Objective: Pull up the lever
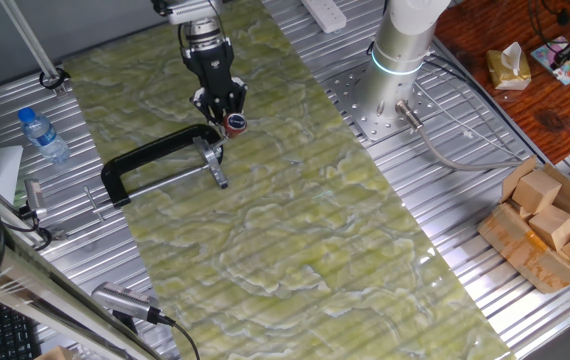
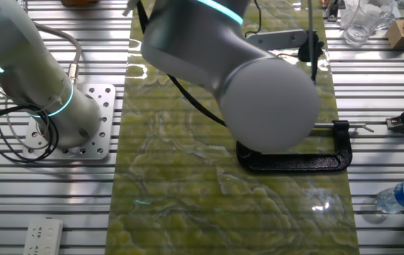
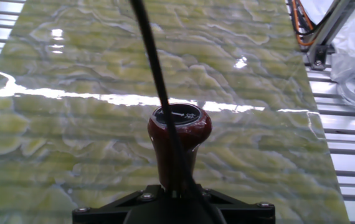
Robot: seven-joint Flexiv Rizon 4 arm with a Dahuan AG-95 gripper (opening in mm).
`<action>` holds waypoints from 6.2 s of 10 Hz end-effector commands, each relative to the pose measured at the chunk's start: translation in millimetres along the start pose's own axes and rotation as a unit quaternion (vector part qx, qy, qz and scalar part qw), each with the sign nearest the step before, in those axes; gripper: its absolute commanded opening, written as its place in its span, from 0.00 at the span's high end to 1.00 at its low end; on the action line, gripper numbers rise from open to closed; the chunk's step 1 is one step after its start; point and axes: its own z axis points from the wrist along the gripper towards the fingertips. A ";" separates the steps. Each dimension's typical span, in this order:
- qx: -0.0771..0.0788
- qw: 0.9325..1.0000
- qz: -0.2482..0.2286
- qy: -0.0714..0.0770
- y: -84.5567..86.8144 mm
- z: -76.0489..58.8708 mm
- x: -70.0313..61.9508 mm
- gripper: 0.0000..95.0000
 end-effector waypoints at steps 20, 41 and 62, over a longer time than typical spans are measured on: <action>-0.008 1.000 0.001 -0.010 2.3 -10.1 1.3 1.00; -0.021 0.998 -0.016 -0.063 7.5 -26.5 10.4 1.00; -0.031 0.999 0.000 0.030 5.7 -16.2 13.8 1.00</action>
